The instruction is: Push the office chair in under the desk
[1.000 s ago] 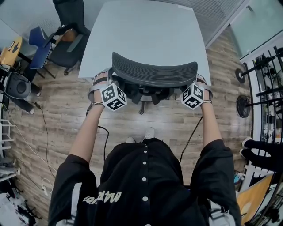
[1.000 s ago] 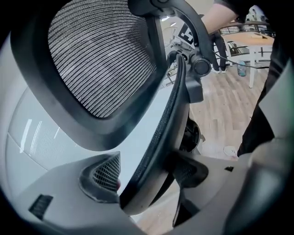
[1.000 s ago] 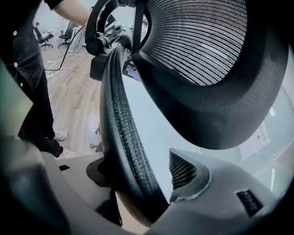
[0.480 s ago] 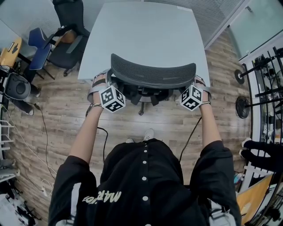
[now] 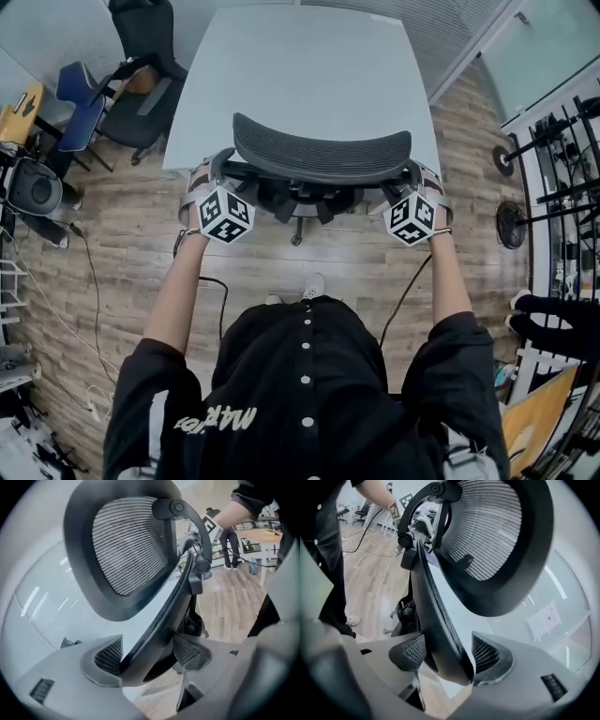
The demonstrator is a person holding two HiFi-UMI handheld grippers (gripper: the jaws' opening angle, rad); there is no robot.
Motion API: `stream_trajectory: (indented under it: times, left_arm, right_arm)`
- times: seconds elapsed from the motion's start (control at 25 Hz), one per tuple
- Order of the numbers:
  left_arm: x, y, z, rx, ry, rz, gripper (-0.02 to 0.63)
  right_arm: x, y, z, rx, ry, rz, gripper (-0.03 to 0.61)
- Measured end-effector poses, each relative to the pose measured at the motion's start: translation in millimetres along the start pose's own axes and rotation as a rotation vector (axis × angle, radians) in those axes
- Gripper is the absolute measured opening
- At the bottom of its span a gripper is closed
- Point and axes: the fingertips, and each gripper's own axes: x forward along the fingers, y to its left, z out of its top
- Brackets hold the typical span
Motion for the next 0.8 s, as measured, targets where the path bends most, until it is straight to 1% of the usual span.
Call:
stream_trajectory:
  times: [0.2,0.28,0.36,0.44,0.48,0.52,0.56,0.64,0.8]
  left_arm:
    - [-20.8,6.9,-0.8,-0.148,-0.057,0.047,0.349]
    - [-32.0,14.2,0.2,-0.208,-0.087,0.074,0.327]
    - [-44.2,22.7,3.0,-0.259,-0.119,0.106,0.286]
    - [-56.3,29.9,6.6,-0.3,-0.156,0.137,0.234]
    - [-61.8,32.6,7.1,-0.319,-0.171,0.152,0.224]
    - [-67.0,34.8,6.7,-0.341,-0.183,0.165,0.2]
    - [-71.7,36.7,5.7,-0.368,-0.192,0.176,0.16]
    - [-80.8,39.7,5.2,-0.427,-0.212,0.192,0.141]
    - [-107.5,47.9,18.2,-0.524,-0.306,0.227,0.064]
  right_arm:
    - [-30.3,-3.1,-2.9,0.178,-0.05,-0.083,0.295]
    - [-43.6,-6.6,1.1,0.272,-0.083,-0.125,0.288]
    - [-58.2,-14.0,7.1,0.39,-0.129,-0.169,0.231]
    - [-73.8,-25.0,15.4,0.519,-0.183,-0.205,0.204]
    - [-81.0,-30.1,19.8,0.583,-0.212,-0.216,0.166]
    - [-87.6,-34.3,23.4,0.642,-0.242,-0.221,0.143]
    - [-93.8,-37.8,25.7,0.693,-0.269,-0.224,0.12]
    - [-105.9,-43.4,29.1,0.773,-0.321,-0.23,0.073]
    - [-131.5,-49.9,42.4,0.878,-0.419,-0.257,0.043]
